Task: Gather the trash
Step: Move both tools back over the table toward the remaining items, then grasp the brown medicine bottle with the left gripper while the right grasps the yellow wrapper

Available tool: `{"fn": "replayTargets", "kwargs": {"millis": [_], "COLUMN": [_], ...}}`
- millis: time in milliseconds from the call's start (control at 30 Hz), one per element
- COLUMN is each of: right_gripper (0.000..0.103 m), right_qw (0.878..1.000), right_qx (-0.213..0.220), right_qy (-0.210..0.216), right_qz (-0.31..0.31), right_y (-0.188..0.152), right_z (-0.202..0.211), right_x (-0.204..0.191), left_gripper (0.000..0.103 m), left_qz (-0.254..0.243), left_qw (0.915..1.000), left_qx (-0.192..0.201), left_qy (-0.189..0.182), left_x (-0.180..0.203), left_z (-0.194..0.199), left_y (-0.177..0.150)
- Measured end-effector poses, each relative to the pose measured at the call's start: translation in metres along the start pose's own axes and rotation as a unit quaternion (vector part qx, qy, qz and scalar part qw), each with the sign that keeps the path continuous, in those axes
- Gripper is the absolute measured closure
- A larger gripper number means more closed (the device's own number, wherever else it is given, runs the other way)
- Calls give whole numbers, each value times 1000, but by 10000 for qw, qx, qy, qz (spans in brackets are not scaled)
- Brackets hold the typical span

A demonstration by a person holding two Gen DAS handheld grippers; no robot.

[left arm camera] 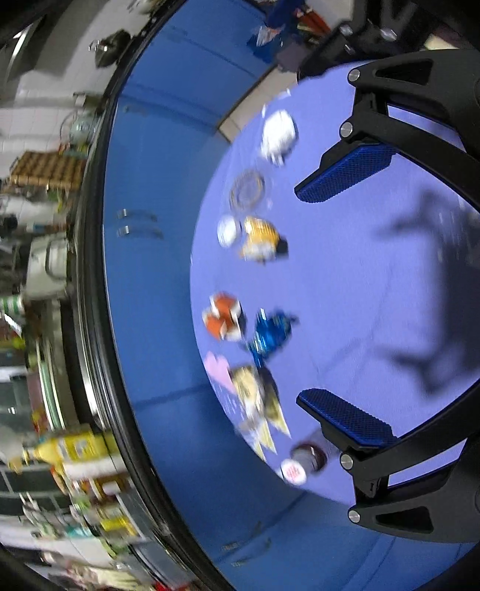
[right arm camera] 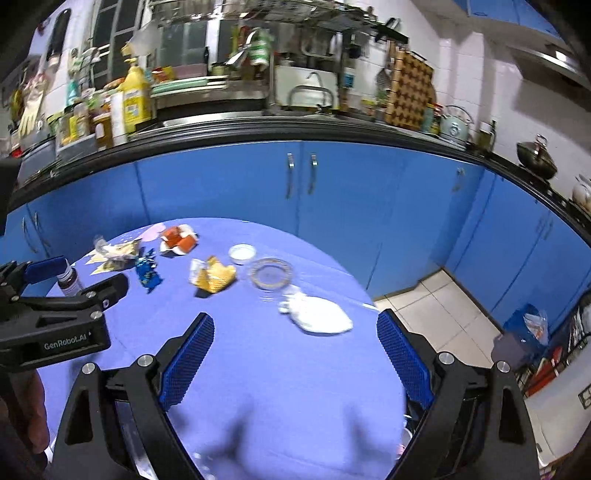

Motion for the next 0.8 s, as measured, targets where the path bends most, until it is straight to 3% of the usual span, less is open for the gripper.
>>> {"fn": "replayTargets", "kwargs": {"millis": [433,800], "right_gripper": [15,15], "right_qw": [9980,9948], "right_qx": [-430,-783], "right_qy": [433,451], "right_qz": [192,461], "right_y": [4,6], "right_z": [-59,-133], "right_x": [-59,-86], "left_gripper": [4,10], "left_qz": [679,826], "left_qw": [9949,9913], "left_qx": [-501,-782], "left_qy": [556,661], "left_x": [-109,-139], "left_z": [-58,-113], "left_y": [-34,-41]}}
Point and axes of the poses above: each gripper's, at about its wrist camera, not at the fingertips, and z roughly against the way its jaws point, x to its right, y to its top, the point moved 10 cm from there along -z, roughly the way its jaws point, and after that the axes turned 13 degrees about y, right-handed, at the moved point
